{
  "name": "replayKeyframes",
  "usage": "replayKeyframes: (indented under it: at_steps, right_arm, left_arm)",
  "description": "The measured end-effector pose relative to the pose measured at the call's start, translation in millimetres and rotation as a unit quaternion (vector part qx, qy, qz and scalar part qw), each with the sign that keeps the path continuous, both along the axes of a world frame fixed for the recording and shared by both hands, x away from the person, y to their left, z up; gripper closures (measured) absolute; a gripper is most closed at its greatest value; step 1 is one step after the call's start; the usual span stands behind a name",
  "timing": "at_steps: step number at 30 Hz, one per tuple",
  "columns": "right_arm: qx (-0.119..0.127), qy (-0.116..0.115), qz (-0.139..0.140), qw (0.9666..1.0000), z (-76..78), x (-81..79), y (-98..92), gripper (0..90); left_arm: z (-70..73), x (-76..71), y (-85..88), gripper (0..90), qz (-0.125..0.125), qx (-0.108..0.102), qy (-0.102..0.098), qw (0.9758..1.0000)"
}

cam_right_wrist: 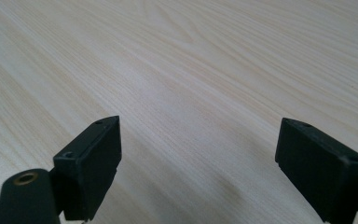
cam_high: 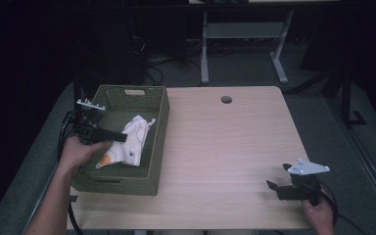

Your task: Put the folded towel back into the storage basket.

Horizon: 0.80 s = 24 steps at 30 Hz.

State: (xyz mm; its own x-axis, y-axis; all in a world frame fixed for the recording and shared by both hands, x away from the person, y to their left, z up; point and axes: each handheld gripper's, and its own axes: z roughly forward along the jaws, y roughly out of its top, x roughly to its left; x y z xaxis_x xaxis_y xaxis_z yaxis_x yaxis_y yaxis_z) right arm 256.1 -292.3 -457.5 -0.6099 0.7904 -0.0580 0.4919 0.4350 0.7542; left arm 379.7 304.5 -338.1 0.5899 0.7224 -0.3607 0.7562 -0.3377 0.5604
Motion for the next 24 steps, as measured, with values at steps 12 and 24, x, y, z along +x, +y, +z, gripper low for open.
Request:
replayKeyframes:
  at_steps: [12,24]
  right_arm:
    - [0.002,-0.002,-0.003,1.0000,0.1,-0.4,-3.7,13.8]
    - [-0.001,-0.003,0.001,1.0000,1.1,-2.1,-1.8,13.8]
  left_arm:
    - [-21.2,13.6,-10.0,80.3,0.009,0.138,-0.044,0.9894]
    - [-38.2,15.8,-16.0,56.1,0.040,0.196,-0.031,0.9793]
